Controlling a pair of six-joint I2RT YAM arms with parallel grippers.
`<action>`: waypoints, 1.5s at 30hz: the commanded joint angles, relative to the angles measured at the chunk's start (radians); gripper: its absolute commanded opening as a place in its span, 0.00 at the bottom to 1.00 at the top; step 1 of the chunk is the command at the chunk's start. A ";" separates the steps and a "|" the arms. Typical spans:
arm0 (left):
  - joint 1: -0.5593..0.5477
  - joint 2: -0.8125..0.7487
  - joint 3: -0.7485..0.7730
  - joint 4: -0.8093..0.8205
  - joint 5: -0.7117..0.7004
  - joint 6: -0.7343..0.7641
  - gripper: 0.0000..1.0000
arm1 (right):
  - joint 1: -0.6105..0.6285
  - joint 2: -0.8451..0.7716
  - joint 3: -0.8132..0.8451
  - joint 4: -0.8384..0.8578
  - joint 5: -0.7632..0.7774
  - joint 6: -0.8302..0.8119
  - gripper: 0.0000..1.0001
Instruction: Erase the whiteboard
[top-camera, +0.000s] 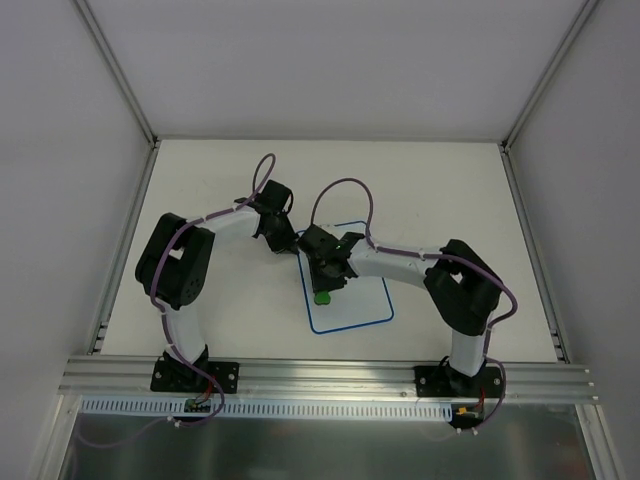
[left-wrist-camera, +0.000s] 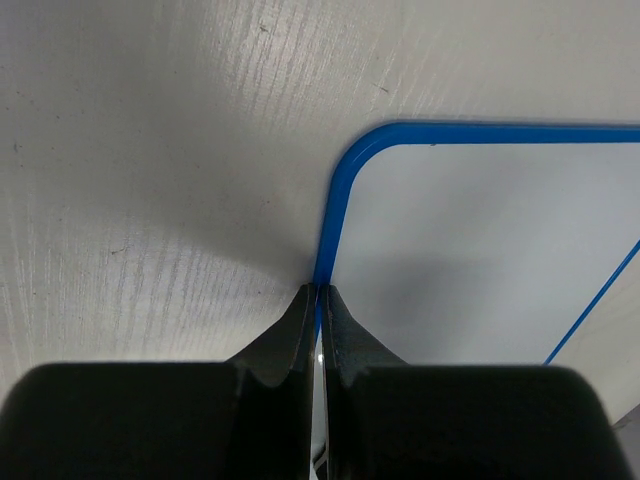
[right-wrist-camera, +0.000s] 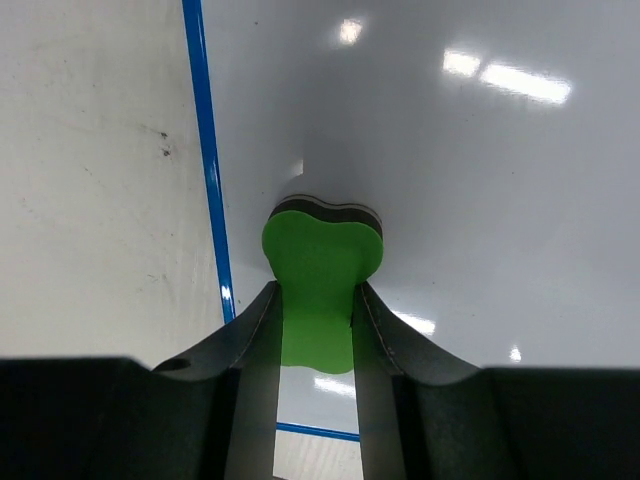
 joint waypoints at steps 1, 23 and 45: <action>0.011 0.030 -0.045 -0.087 -0.068 0.004 0.00 | 0.008 0.036 -0.009 0.003 -0.044 -0.010 0.00; 0.013 0.023 -0.021 -0.089 -0.095 0.045 0.00 | -0.281 -0.519 -0.472 -0.146 0.179 0.063 0.00; 0.014 0.027 0.007 -0.089 -0.068 0.055 0.00 | -0.777 -0.164 -0.125 -0.019 0.050 -0.168 0.06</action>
